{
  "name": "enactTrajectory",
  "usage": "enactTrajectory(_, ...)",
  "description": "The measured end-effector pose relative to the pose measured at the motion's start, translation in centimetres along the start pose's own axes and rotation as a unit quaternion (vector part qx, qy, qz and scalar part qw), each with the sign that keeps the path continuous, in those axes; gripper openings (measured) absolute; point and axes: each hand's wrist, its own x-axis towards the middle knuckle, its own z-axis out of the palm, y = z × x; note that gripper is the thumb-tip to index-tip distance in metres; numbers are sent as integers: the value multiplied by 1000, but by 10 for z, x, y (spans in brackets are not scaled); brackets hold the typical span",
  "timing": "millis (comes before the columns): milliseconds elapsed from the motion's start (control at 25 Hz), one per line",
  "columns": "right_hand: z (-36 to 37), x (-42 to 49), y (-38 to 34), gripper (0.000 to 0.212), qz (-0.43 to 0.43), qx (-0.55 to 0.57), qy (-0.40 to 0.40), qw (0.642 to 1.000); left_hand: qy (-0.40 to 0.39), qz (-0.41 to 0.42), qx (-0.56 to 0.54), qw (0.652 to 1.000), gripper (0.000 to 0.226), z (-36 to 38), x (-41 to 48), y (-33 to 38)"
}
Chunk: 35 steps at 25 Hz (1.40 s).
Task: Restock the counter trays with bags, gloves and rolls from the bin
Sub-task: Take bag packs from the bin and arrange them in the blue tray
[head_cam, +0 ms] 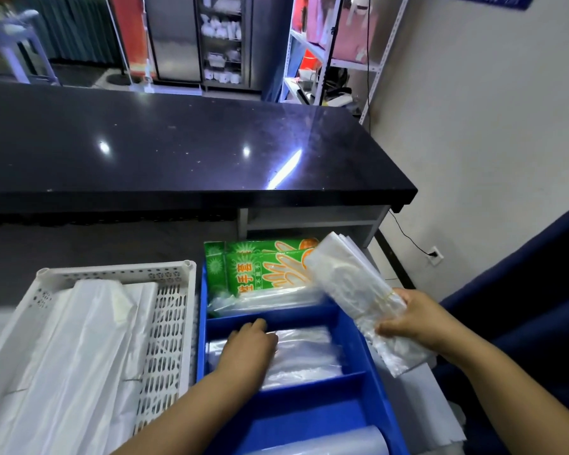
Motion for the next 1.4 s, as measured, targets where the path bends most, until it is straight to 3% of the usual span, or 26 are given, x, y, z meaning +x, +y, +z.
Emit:
enactTrajectory(200,-6,19,-11,24,-50,-13,-24,998,-12,-41,-9,999,44,-3,2,2)
enactTrajectory(480,7,44,-42,22,-162,-137,-60,975,-22,-115,-88,989,22,-10,-18,16)
enactTrajectory(640,38,55,-55,27,-277,-333,-44,900,44,-99,-45,993,11,-16,-44,25)
enactTrajectory(680,48,56,-56,26,-307,-371,-43,876,42,-85,-16,995,18,-19,-50,26)
enactTrajectory(760,65,55,-54,22,-361,-408,-48,837,33,-49,7,998,36,-23,-61,29)
enactTrajectory(880,87,58,-50,20,-406,-427,-73,805,61,-29,11,998,38,-16,-68,30)
enactTrajectory(960,96,62,-48,18,-391,-431,-121,805,70,-19,14,997,36,-13,-70,33)
enactTrajectory(1120,101,75,-42,14,-291,-359,-243,853,74,-21,6,997,34,-10,-69,35)
enactTrajectory(1280,103,79,-40,18,-281,-353,-258,854,72,-30,12,997,35,-11,-66,32)
enactTrajectory(1400,104,75,-43,22,-311,-383,-217,842,77,-27,31,996,35,-17,-60,31)
